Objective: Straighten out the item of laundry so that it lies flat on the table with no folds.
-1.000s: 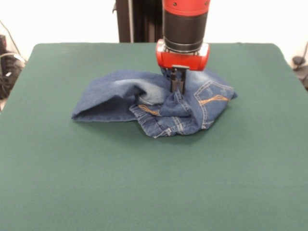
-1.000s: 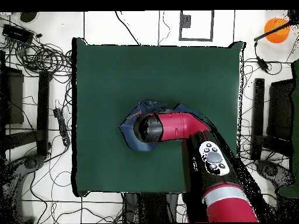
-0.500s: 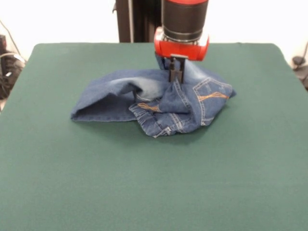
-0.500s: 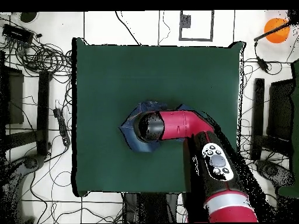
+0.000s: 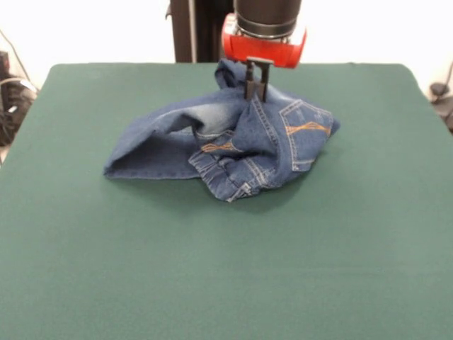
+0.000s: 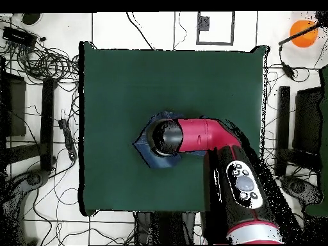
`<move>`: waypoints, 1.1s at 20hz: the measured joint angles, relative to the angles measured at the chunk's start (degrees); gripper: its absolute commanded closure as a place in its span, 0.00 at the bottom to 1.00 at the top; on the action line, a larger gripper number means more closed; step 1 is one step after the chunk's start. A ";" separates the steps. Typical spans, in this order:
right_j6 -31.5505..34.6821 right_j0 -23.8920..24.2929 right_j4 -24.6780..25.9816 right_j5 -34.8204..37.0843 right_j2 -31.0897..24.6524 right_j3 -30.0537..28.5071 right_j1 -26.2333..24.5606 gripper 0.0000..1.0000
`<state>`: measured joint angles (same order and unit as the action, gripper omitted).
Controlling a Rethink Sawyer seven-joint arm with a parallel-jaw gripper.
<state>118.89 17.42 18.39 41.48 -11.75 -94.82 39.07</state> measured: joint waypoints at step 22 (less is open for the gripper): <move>0.00 -0.78 -3.84 7.57 -0.02 4.01 0.07 1.00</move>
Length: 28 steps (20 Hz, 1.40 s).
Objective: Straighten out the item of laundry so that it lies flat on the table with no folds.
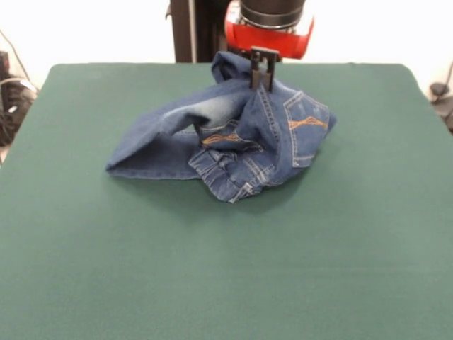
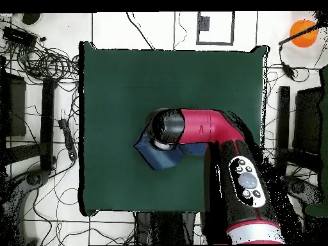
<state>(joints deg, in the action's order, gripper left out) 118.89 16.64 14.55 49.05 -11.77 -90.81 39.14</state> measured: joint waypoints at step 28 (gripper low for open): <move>0.00 -8.45 -8.66 1.56 1.12 7.21 -1.53 1.00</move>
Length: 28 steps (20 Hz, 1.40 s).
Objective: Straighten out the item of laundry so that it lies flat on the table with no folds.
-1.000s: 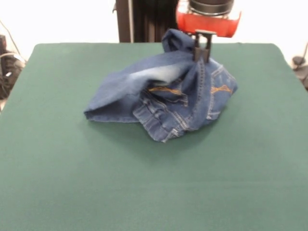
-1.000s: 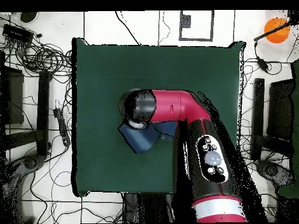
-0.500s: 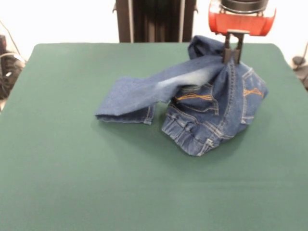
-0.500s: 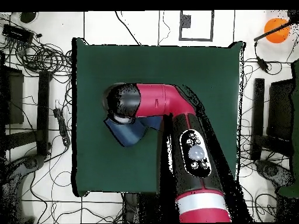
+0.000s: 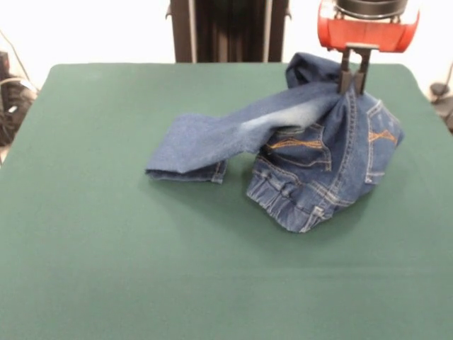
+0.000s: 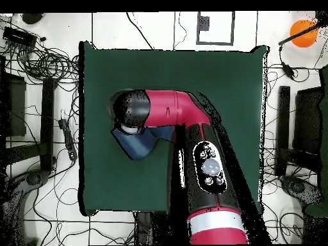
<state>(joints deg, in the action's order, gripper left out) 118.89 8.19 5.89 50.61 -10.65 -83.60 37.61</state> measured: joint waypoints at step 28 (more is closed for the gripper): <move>0.11 -5.19 -3.48 0.00 2.51 1.86 -0.18 1.00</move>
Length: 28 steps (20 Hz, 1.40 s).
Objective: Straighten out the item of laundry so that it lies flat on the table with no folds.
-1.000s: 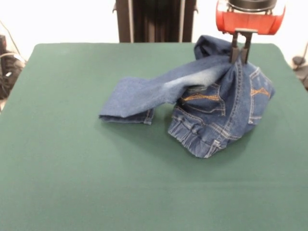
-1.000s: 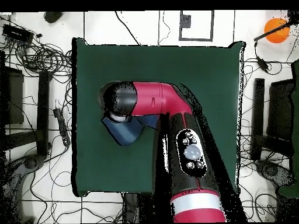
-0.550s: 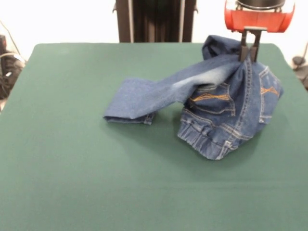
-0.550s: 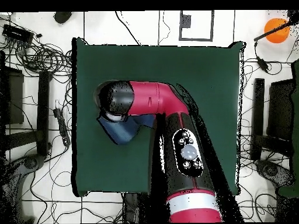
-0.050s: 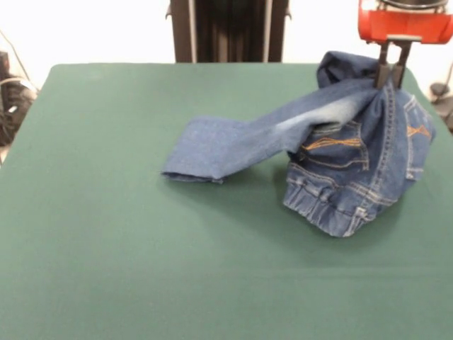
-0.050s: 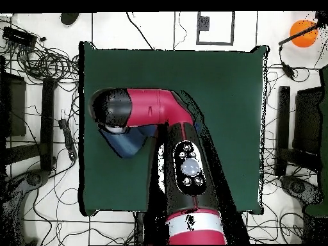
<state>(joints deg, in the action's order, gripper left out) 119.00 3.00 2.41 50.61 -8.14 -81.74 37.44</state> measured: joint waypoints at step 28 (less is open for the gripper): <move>0.07 -2.10 -3.32 0.00 4.81 5.59 -6.79 1.00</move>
<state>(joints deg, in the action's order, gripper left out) 119.07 0.90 -0.91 50.61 -3.33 -76.16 30.65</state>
